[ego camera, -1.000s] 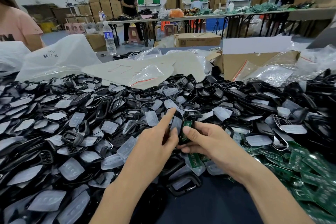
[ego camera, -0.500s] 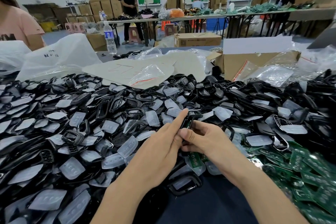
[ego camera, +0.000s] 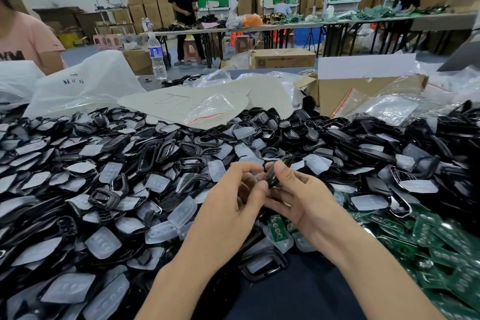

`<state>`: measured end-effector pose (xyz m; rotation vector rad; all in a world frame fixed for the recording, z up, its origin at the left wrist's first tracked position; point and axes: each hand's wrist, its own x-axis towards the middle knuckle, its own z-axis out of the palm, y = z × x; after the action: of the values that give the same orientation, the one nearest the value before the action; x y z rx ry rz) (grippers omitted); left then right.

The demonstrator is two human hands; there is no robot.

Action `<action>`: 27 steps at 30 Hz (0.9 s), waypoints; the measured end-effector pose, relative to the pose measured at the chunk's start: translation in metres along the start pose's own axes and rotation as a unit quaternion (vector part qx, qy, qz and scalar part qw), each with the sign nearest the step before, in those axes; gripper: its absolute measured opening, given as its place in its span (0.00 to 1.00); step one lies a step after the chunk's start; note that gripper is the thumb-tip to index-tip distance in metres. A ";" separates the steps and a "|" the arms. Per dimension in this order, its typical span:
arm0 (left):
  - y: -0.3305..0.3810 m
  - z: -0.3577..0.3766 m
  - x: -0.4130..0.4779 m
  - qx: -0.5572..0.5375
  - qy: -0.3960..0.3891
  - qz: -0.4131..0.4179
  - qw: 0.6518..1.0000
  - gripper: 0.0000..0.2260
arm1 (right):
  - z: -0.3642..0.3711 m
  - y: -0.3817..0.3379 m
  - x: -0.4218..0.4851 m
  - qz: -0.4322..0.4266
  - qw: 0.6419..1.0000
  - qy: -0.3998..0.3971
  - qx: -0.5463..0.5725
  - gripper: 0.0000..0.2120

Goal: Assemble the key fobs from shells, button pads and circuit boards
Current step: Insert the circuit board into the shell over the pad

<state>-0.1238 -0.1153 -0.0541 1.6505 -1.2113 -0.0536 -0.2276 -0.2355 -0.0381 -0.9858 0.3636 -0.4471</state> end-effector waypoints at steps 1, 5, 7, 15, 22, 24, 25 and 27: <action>0.001 0.000 0.000 0.016 0.005 0.011 1.000 0.08 | 0.000 0.000 0.000 0.009 1.000 -0.002 0.029 0.24; 0.004 0.001 -0.001 0.104 0.033 0.077 0.991 0.09 | 0.002 0.003 0.000 0.029 0.995 0.007 0.097 0.27; 0.004 0.002 -0.001 0.133 0.055 0.104 0.984 0.09 | 0.004 0.005 0.000 0.032 0.991 0.006 0.128 0.21; 0.004 0.004 -0.002 0.193 0.095 0.152 0.965 0.06 | 0.004 0.008 -0.002 0.037 0.991 -0.003 0.132 0.15; 0.004 0.002 -0.002 0.194 0.091 0.166 0.962 0.05 | 0.005 0.006 -0.002 0.049 0.989 0.013 0.137 0.13; 0.003 0.002 -0.002 0.192 0.086 0.173 0.962 0.06 | 0.005 0.004 -0.003 0.054 0.989 0.014 0.138 0.12; 0.003 0.002 -0.001 0.192 0.084 0.178 0.961 0.06 | 0.005 0.004 -0.004 0.056 0.989 0.014 0.136 0.12; 0.002 0.002 -0.001 0.197 0.086 0.187 0.959 0.06 | 0.005 0.003 -0.004 0.057 0.989 0.016 0.134 0.13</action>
<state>-0.1268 -0.1160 -0.0538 1.6858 -1.4414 0.5895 -0.2276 -0.2286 -0.0381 -0.6931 0.3752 -0.3965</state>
